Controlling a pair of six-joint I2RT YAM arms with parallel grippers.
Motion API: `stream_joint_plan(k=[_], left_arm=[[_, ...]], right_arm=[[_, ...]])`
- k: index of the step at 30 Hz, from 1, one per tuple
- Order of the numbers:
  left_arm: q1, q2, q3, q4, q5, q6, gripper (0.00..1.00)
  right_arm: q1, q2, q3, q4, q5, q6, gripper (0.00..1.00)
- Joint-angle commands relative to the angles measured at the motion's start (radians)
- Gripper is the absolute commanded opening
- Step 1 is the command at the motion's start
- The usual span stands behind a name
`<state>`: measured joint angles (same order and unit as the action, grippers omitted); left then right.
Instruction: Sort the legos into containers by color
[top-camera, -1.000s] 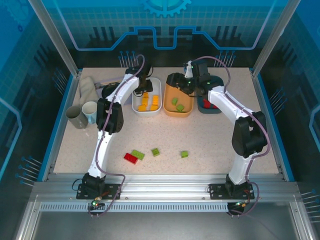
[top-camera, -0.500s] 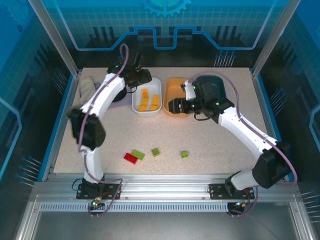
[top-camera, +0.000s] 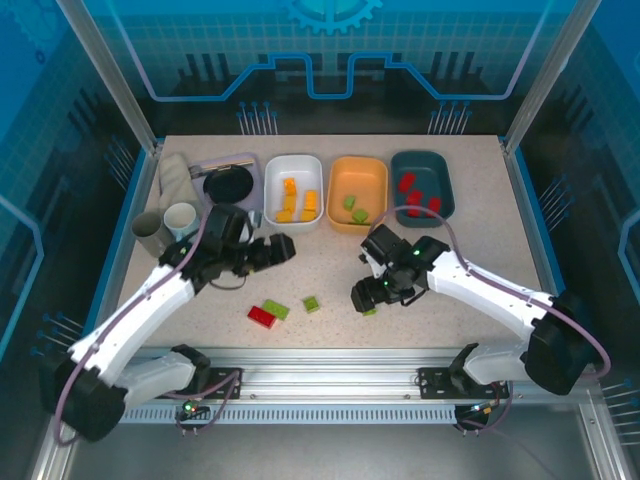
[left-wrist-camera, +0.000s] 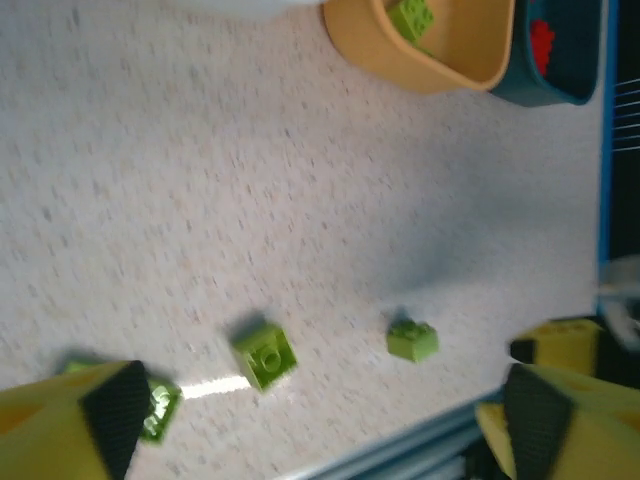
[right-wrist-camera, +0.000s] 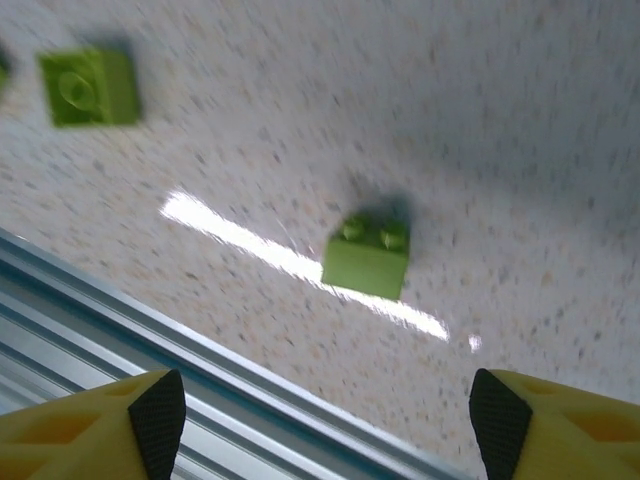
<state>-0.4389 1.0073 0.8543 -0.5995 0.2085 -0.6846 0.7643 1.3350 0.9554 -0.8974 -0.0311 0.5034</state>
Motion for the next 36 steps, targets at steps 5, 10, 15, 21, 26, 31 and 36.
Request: stream_joint_plan(k=[5,10,15,21,26,31,36], left_arm=[[-0.014,-0.231,-0.198,-0.048,0.091,-0.103,0.99],[-0.014,-0.250,-0.222,-0.045,0.107,-0.107,0.99],[-0.014,-0.251,-0.221,-0.028,0.132,-0.093,0.99],[-0.014,-0.271,-0.224,-0.032,0.140,-0.093,0.99],[-0.013,-0.277,-0.228,-0.032,0.140,-0.097,0.99],[-0.014,-0.277,-0.230,-0.027,0.140,-0.101,0.99],[-0.014,-0.267,-0.208,0.002,0.140,-0.123,0.99]], right_arm=[[0.053,0.123,-0.043,0.049,0.031,0.050,0.79],[0.053,0.199,-0.025,0.091,0.075,0.068,0.76],[0.050,0.282,-0.008,0.133,0.089,0.076,0.71],[0.049,0.323,0.009,0.155,0.109,0.078,0.59],[0.044,0.346,0.005,0.170,0.109,0.078,0.51],[0.044,0.336,0.016,0.158,0.113,0.075,0.36],[0.024,0.243,0.061,0.087,0.141,0.075,0.33]])
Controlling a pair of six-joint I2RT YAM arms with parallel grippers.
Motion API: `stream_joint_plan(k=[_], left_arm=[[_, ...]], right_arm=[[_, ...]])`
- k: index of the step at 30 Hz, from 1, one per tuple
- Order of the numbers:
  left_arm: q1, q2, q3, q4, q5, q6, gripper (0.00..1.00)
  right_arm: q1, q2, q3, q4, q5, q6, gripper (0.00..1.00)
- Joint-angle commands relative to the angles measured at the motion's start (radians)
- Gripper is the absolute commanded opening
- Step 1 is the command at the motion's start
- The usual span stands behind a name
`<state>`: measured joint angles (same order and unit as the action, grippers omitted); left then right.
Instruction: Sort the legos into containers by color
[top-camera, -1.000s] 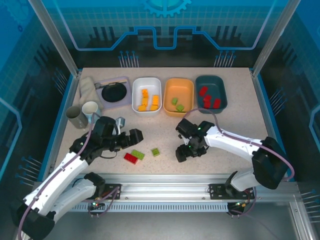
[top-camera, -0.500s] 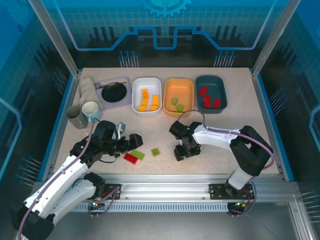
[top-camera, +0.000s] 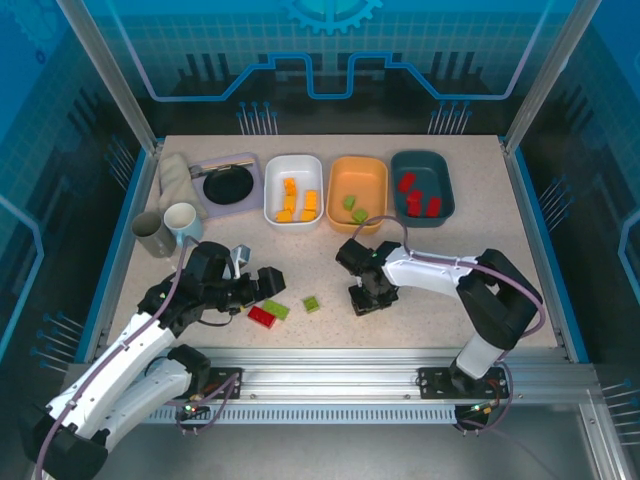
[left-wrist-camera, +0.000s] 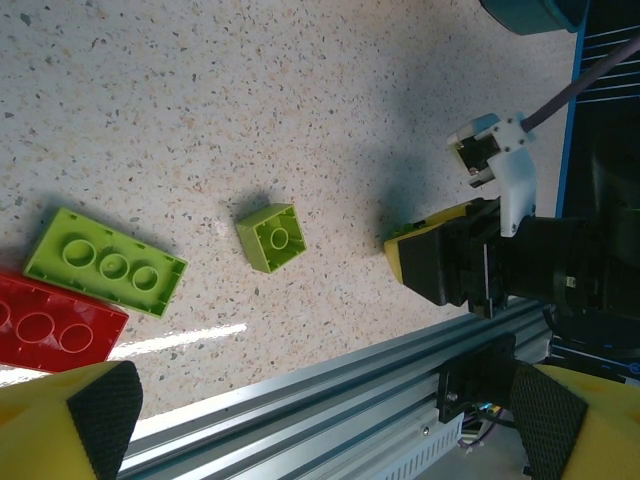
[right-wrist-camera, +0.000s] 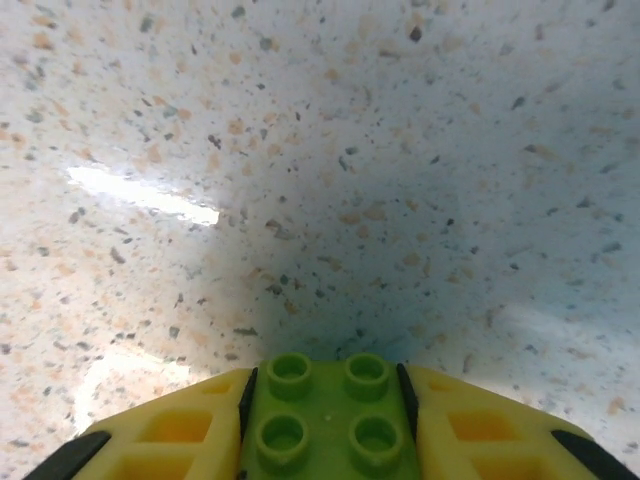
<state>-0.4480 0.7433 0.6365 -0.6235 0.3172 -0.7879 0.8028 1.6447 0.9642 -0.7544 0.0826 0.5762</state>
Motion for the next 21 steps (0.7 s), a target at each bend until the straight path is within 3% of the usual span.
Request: stream_joint_plan(k=[1,7,15,21], left_arm=[[-0.004,0.010,0.023,0.044,0.031,-0.026,0.99],[-0.004,0.168,0.148,0.145,0.016,-0.031,0.99],[0.024,0.411,0.342,0.275,0.032,-0.013,0.99],[0.072,0.486,0.419,0.301,0.037,0.006,0.99]], right_arm=[[-0.038,-0.085,0.075,-0.071,0.025,-0.001,0.33],[-0.188,-0.049,0.324,-0.127,0.016,-0.066,0.32],[-0.332,0.309,0.784,-0.203,0.049,-0.079,0.30],[-0.384,0.603,1.136,-0.327,0.101,-0.069,0.31]])
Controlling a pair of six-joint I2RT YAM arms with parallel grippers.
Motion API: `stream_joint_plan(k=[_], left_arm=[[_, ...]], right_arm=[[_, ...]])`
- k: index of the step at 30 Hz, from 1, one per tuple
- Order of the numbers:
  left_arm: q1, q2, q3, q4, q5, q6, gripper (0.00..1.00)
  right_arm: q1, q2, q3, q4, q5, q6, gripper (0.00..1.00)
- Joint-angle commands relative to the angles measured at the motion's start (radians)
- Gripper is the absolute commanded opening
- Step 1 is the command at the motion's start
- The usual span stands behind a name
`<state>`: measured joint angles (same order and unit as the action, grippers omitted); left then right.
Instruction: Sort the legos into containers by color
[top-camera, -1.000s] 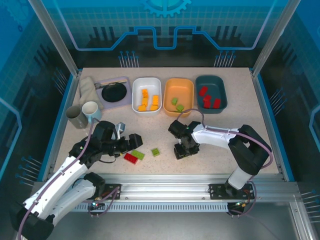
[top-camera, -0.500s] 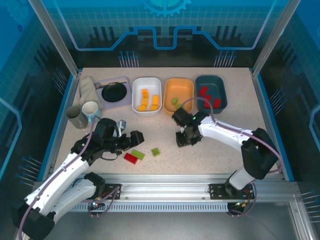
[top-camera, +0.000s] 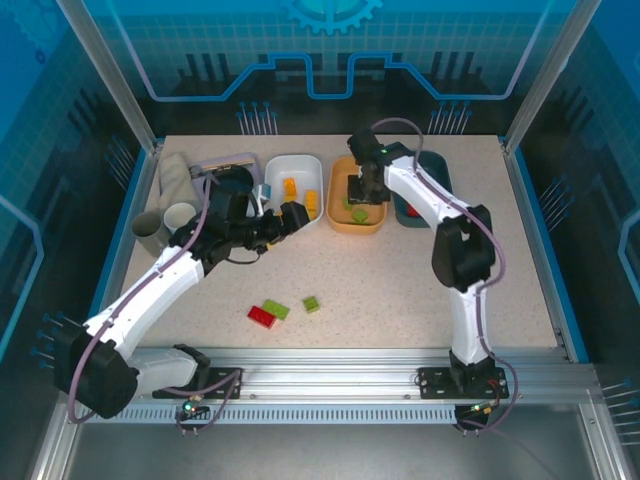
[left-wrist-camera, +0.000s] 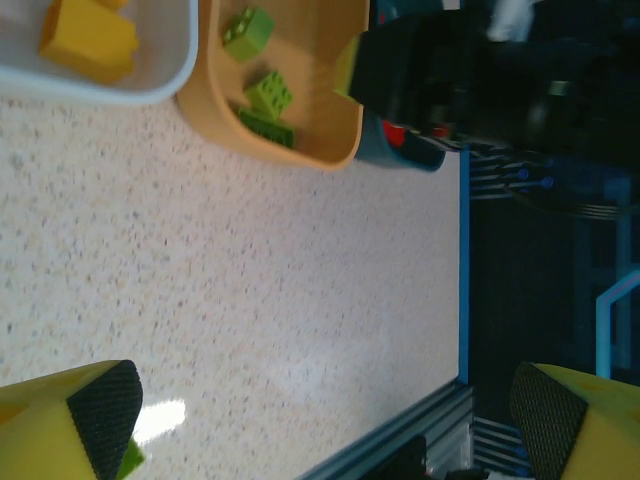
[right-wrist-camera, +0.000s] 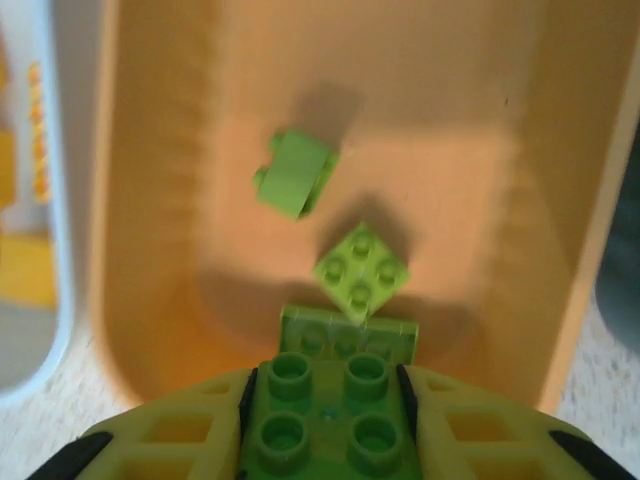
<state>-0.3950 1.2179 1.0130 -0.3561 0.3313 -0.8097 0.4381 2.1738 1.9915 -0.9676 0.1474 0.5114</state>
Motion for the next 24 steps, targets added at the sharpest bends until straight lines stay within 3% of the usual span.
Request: stream_joint_plan(k=[1,6,11,18,24], left_arm=[[0.024,0.016,0.049,0.034,0.024,0.030,0.99],[0.031,0.015,0.045,0.022,0.023,0.033,0.99],[0.033,0.002,0.033,0.013,0.021,0.035,0.99],[0.034,-0.016,0.031,-0.022,0.001,0.042,0.99],[0.033,-0.061,0.022,-0.100,-0.046,0.040,0.99]], right_arm=[[-0.026,0.116,0.164,-0.134,0.040,0.002,0.32],[-0.046,0.284,0.365,-0.224,0.041,0.034,0.33],[-0.050,0.357,0.427,-0.263,0.040,0.059,0.35],[-0.038,0.337,0.426,-0.209,-0.014,0.029,0.57],[0.005,0.258,0.462,-0.197,-0.001,-0.006,0.62]])
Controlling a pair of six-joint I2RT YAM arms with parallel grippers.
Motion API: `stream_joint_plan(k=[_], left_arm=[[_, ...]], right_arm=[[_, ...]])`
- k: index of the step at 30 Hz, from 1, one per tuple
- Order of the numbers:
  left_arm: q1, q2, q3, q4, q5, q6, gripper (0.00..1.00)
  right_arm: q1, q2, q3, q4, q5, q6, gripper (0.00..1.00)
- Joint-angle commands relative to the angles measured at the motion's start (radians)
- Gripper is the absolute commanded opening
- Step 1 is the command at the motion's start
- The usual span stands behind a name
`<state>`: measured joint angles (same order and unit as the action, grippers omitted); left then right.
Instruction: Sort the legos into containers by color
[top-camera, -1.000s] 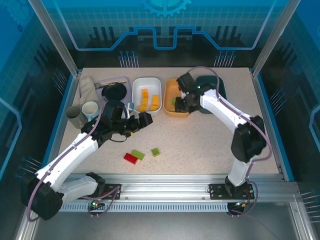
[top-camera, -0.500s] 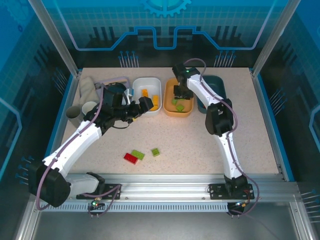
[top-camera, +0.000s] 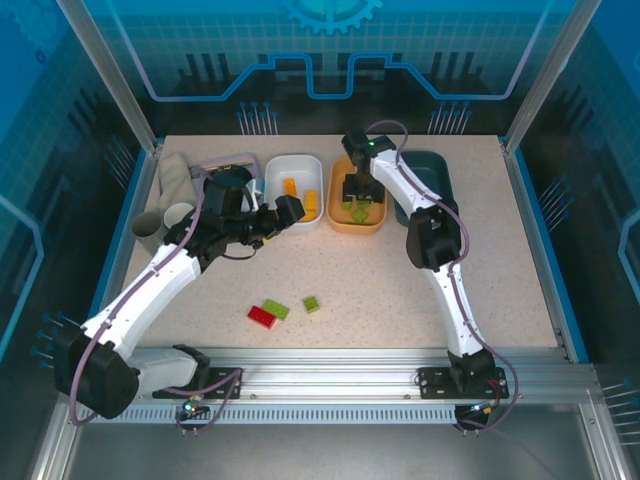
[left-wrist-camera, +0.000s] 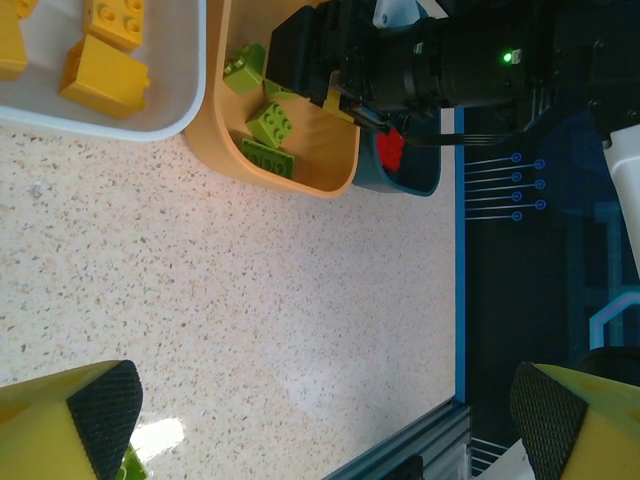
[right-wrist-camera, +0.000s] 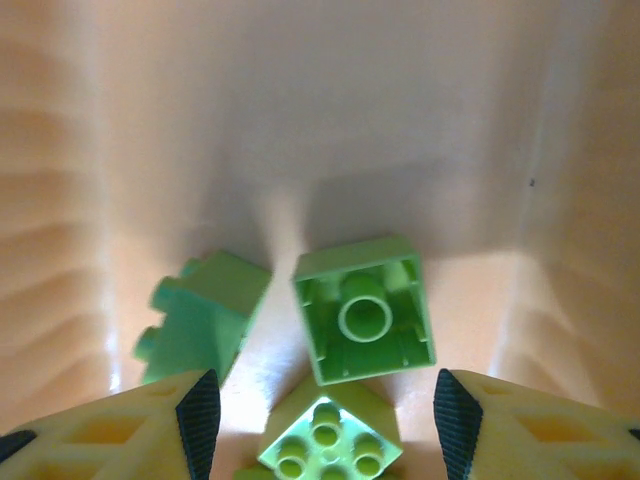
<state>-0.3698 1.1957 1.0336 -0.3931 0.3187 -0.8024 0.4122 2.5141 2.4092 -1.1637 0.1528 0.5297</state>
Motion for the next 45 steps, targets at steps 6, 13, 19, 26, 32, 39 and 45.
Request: stream_joint_plan(k=[6,13,19,26,32,39,45], left_arm=[[0.009,-0.104,-0.013,-0.171,-0.111,-0.005,0.99],[0.012,-0.191,-0.032,-0.273,-0.169,-0.042,0.99],[0.014,-0.239,-0.035,-0.381,-0.196,-0.067,0.99],[0.019,-0.315,-0.059,-0.558,-0.260,-0.128,0.99],[0.019,-0.453,-0.121,-0.773,-0.357,-0.288,0.95],[0.019,-0.613,-0.173,-0.952,-0.404,-0.387,0.89],[0.019,-0.706,-0.172,-1.065,-0.457,-0.494,0.84]], right_arm=[[0.086,-0.239,-0.032,0.049,0.033,-0.065,0.62],[0.161,-0.477,-0.275,0.199,0.032,-0.129,0.62],[0.243,-0.665,-0.507,0.318,0.014,-0.192,0.61],[0.373,-0.819,-0.776,0.454,-0.133,-0.310,0.62],[0.570,-0.750,-0.852,0.466,-0.240,-0.427,0.65],[0.730,-0.582,-0.803,0.473,-0.226,-0.410,0.65],[0.777,-0.398,-0.653,0.407,-0.197,-0.433,0.68]])
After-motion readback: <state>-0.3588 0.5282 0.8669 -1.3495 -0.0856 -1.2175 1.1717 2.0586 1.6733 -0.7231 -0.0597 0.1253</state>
